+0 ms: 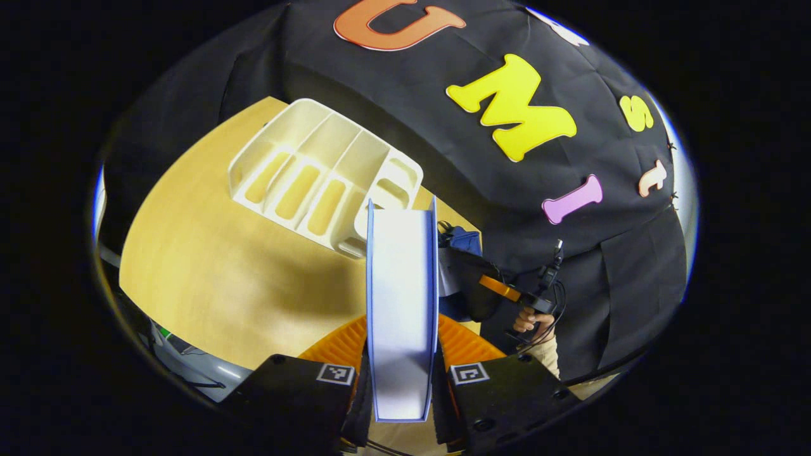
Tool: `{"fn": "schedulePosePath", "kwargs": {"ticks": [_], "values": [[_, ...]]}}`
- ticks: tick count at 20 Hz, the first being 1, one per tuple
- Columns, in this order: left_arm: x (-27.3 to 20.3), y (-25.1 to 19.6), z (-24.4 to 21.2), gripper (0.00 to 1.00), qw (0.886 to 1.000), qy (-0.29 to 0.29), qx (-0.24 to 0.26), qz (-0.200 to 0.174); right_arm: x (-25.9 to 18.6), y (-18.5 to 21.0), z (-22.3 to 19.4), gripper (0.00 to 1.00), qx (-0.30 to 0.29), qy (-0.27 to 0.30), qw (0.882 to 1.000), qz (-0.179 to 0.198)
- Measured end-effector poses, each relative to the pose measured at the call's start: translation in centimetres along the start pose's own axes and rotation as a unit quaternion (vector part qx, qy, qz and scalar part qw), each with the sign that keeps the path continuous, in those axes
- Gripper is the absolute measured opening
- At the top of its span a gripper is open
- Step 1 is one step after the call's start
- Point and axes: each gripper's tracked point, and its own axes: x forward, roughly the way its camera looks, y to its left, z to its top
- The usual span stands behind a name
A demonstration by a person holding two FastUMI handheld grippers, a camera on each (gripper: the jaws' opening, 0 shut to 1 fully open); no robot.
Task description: Open the schoolbag, grab two books from the bookshelf and put them into the schoolbag.
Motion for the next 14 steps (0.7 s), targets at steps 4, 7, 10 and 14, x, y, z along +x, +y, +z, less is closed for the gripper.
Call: {"fn": "schedulePosePath", "kwargs": {"ticks": [4, 7, 10, 14], "values": [[5.0, -2.1, -1.7, 0.41, 0.996, 0.002, -0.008, -0.094, -0.9, 0.1, 0.5, 0.04, -0.002, -0.008, 1.0, -0.019], [8.5, -2.4, -2.8, 0.37, 0.989, 0.009, -0.042, -0.138, -1.3, 0.0, 0.3, 0.01, -0.014, 0.0, 0.999, -0.033], [13.0, -2.8, -3.7, 0.41, 0.981, 0.012, -0.083, -0.177, -1.8, -0.2, 0.1, 0.01, -0.016, 0.006, 0.999, -0.042], [16.7, -4.0, -4.9, 0.41, 0.972, 0.018, -0.107, -0.21, -1.9, -0.2, 0.1, 0.01, 0.002, 0.011, 0.999, -0.04]]}}
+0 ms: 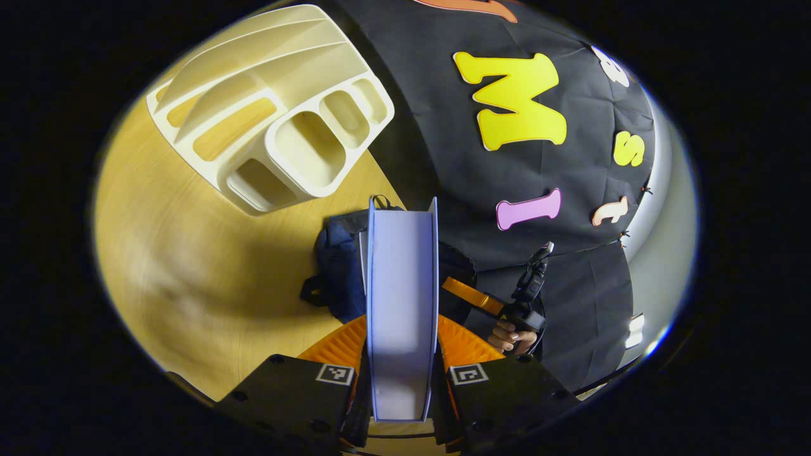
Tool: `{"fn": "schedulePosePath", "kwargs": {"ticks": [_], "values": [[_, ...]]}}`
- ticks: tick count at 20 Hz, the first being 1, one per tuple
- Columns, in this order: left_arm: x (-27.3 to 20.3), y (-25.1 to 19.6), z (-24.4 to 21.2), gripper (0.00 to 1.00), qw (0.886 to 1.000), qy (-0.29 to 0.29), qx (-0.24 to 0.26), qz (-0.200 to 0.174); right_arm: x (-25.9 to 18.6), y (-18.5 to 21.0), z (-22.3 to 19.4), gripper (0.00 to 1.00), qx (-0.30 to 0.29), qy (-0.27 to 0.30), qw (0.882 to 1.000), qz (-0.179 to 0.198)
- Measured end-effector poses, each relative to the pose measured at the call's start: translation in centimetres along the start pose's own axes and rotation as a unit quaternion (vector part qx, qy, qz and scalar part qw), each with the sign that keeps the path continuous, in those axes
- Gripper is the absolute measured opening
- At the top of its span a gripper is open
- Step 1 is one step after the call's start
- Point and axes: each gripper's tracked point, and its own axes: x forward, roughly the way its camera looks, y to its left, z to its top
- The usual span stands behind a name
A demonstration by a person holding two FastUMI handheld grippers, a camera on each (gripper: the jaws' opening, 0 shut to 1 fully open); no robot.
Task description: Open the schoolbag, grab two books from the bookshelf and put them into the schoolbag.
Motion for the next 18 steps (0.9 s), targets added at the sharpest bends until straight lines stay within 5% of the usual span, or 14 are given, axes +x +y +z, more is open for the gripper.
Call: {"fn": "schedulePosePath", "kwargs": {"ticks": [5, 13, 18], "values": [[5.4, -0.1, 0.0, 0.41, 0.998, -0.04, -0.027, -0.032, -0.1, 0.1, 0.4, 0.01, -0.012, 0.008, 1.0, 0.006], [12.0, 2.4, -2.4, 0.4, 0.999, -0.033, -0.026, 0.011, -0.1, 1.0, 1.3, 0.01, -0.048, 0.01, 0.998, 0.049], [17.1, 1.2, -3.5, 0.4, 0.999, -0.024, -0.033, -0.004, 0.0, 2.1, 1.1, 0.01, -0.056, 0.022, 0.995, 0.083]]}}
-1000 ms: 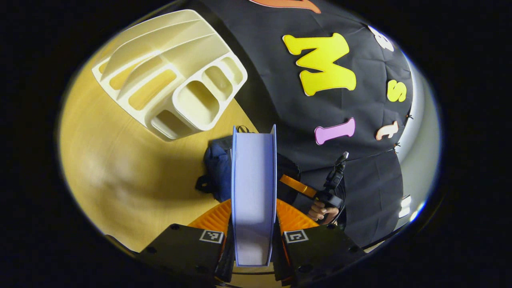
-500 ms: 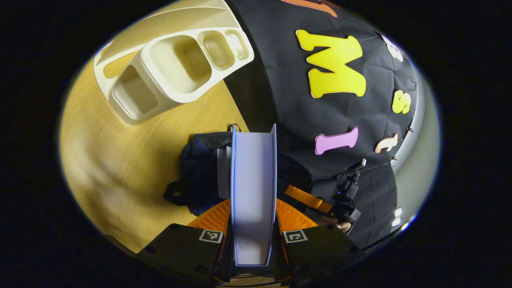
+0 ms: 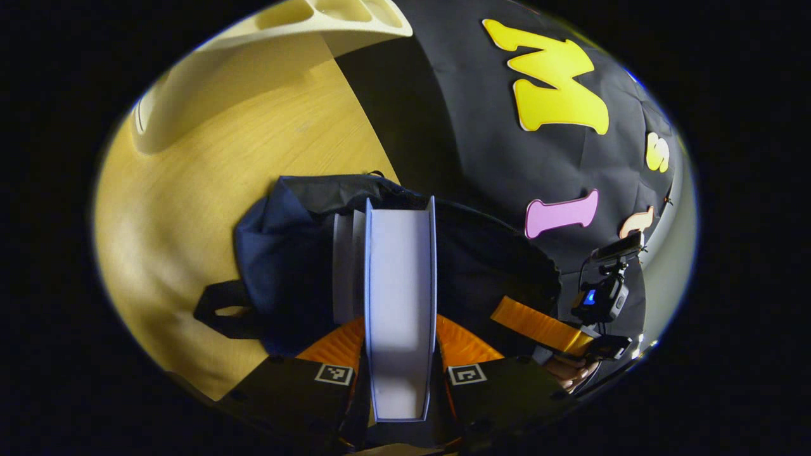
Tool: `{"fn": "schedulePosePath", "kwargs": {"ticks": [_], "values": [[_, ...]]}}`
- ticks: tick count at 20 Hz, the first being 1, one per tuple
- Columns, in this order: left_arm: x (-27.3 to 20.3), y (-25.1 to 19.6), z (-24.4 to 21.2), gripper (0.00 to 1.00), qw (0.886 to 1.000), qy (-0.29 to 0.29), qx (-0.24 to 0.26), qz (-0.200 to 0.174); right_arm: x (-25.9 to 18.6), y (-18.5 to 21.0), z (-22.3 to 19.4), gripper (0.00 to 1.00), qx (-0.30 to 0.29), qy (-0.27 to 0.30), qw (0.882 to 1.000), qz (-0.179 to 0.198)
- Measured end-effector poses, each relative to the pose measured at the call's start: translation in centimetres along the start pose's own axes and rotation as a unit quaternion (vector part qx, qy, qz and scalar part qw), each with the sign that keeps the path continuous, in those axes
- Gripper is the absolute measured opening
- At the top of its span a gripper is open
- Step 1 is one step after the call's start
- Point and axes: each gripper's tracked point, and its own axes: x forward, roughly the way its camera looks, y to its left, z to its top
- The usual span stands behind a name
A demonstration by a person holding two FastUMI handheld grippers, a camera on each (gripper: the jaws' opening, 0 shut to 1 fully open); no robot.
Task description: Open the schoolbag, grab two books from the bookshelf and put them into the schoolbag.
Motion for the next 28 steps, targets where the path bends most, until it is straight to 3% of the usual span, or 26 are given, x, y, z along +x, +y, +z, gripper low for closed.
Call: {"fn": "schedulePosePath", "kwargs": {"ticks": [7, 13, 18, 20, 21, 22, 28], "values": [[6.9, -1.0, 0.0, 0.4, 0.999, 0.01, -0.012, -0.041, -0.6, 0.6, 0.0, 0.01, -0.025, 0.002, 1.0, 0.004], [10.7, -1.2, 0.6, 0.4, 0.997, 0.008, -0.024, -0.068, -1.9, -0.7, 0.8, 0.01, 0.01, -0.017, 1.0, 0.02], [12.6, -0.9, 0.5, 0.4, 0.995, -0.007, -0.035, -0.089, -2.0, -1.6, 1.0, 0.01, -0.003, -0.026, 1.0, 0.0], [12.8, -0.7, 0.6, 0.4, 0.995, -0.017, -0.041, -0.092, -1.8, -1.3, 0.9, 0.01, 0.006, -0.023, 1.0, 0.002], [12.7, -0.7, 0.6, 0.48, 0.995, -0.017, -0.044, -0.093, -1.7, -1.1, 0.8, 0.01, 0.0, -0.022, 1.0, -0.001], [12.8, -0.7, 0.5, 0.4, 0.995, -0.016, -0.044, -0.092, -1.5, -1.0, 0.5, 0.01, -0.008, -0.021, 1.0, -0.005], [10.9, -0.7, 0.2, 0.46, 0.997, 0.004, -0.045, -0.063, -0.4, -1.0, 0.1, 0.01, -0.007, -0.02, 1.0, -0.004]]}}
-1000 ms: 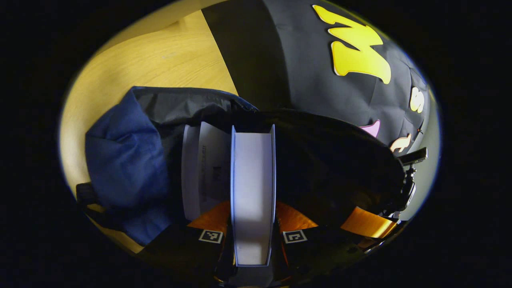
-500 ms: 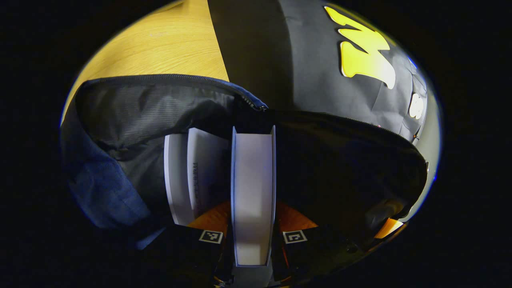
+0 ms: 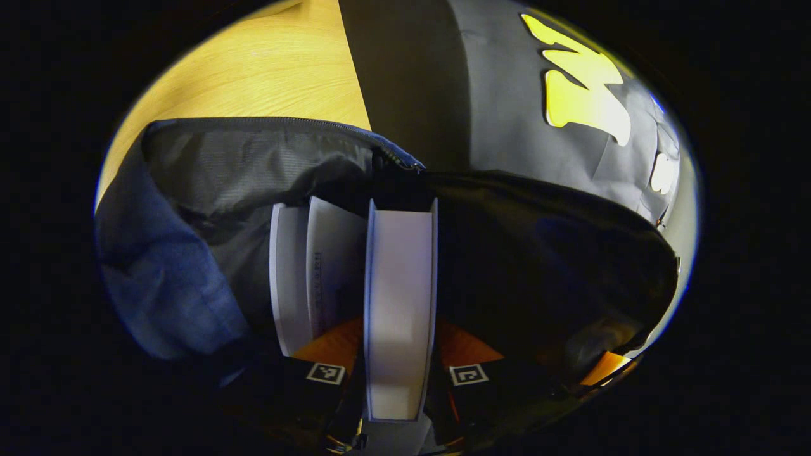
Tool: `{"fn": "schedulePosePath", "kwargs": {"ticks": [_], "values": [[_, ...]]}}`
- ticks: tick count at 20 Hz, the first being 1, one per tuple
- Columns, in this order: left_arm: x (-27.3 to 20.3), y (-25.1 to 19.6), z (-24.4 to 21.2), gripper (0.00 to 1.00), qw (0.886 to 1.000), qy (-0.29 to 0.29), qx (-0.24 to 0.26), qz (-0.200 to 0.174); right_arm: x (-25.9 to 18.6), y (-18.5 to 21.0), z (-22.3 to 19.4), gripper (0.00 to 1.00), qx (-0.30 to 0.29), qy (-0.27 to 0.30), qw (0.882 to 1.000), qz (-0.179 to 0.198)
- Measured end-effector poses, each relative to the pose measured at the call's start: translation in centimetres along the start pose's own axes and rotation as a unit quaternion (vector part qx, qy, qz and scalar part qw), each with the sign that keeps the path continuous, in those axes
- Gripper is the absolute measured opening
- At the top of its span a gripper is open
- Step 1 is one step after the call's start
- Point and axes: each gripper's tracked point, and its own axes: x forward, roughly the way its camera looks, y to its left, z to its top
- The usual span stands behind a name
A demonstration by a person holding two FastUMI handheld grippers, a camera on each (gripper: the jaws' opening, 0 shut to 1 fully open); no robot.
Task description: Open the schoolbag, grab two books from the bookshelf and put them into the schoolbag.
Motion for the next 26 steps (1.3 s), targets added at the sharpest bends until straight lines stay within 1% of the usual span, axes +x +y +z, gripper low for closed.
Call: {"fn": "schedulePosePath", "kwargs": {"ticks": [1, 2, 3, 4, 5, 6, 7, 8, 9, 11, 14, 15, 16, 18, 21, 23, 24, 26], "values": [[-0.9, -0.3, 0.0, 0.49, 1.0, -0.003, 0.001, -0.001, 0.2, 0.0, -0.2, 0.01, 0.005, 0.003, 1.0, 0.004], [-1.6, -0.4, 0.0, 0.49, 1.0, -0.005, 0.001, 0.0, 0.2, -0.1, -0.3, 0.01, 0.009, 0.006, 1.0, 0.005], [-2.1, -0.4, 0.1, 0.53, 1.0, -0.008, 0.002, 0.001, 0.2, -0.2, -0.3, 0.01, 0.01, 0.004, 1.0, 0.007], [-2.5, -0.2, 0.4, 0.43, 1.0, -0.011, 0.001, 0.008, 0.2, -0.3, -0.4, 0.03, 0.009, 0.004, 1.0, 0.005], [-2.9, -0.1, 0.4, 0.64, 1.0, -0.009, -0.003, 0.014, 0.2, -0.3, -0.5, 0.01, 0.007, 0.003, 1.0, 0.002], [-3.6, -0.1, 0.5, 0.66, 1.0, -0.009, -0.006, 0.022, 0.1, -0.4, -0.5, 0.03, 0.005, 0.004, 1.0, -0.001], [-4.2, -0.1, 0.8, 0.69, 0.999, -0.013, -0.003, 0.032, 0.1, -0.5, -0.6, 0.01, 0.006, 0.003, 1.0, -0.004], [-5.1, 0.2, 0.7, 0.71, 0.999, -0.014, 0.008, 0.045, 0.1, -0.6, -0.6, 0.03, 0.009, 0.002, 1.0, -0.005], [-6.1, 0.4, 0.6, 0.75, 0.998, -0.011, 0.025, 0.062, 0.0, -0.7, -0.8, 0.01, 0.013, 0.002, 1.0, -0.007], [-8.5, -0.1, 1.0, 0.8, 0.996, -0.009, 0.052, 0.077, 0.2, -1.0, -1.4, 0.01, 0.021, 0.008, 1.0, -0.011], [-12.3, -0.3, 2.0, 0.8, 0.99, -0.009, 0.096, 0.107, 0.5, -1.1, -1.7, 0.01, 0.042, 0.004, 0.999, -0.016], [-13.6, -0.8, 2.2, 0.8, 0.988, -0.006, 0.108, 0.112, 0.6, -1.2, -2.0, 0.03, 0.049, 0.004, 0.999, -0.022], [-14.8, -1.3, 2.2, 0.81, 0.985, -0.001, 0.123, 0.118, 0.8, -1.1, -2.3, 0.01, 0.057, 0.007, 0.998, -0.025], [-17.4, -1.7, 2.1, 0.8, 0.975, 0.011, 0.171, 0.14, 1.0, -1.0, -2.8, 0.03, 0.064, 0.008, 0.997, -0.037], [-21.1, -2.9, 3.7, 0.8, 0.956, 0.011, 0.235, 0.174, 1.7, -0.6, -3.6, 0.0, 0.093, 0.007, 0.994, -0.05], [-23.6, -4.8, 4.4, 0.8, 0.948, 0.001, 0.263, 0.18, 2.1, -0.3, -4.1, 0.02, 0.114, 0.007, 0.992, -0.056], [-24.8, -5.7, 4.9, 0.8, 0.942, -0.008, 0.279, 0.184, 2.3, -0.2, -4.3, 0.0, 0.12, 0.007, 0.991, -0.061], [-27.3, -7.2, 6.0, 0.8, 0.928, -0.03, 0.315, 0.195, 2.8, 0.1, -4.7, 0.04, 0.133, 0.007, 0.989, -0.068]]}}
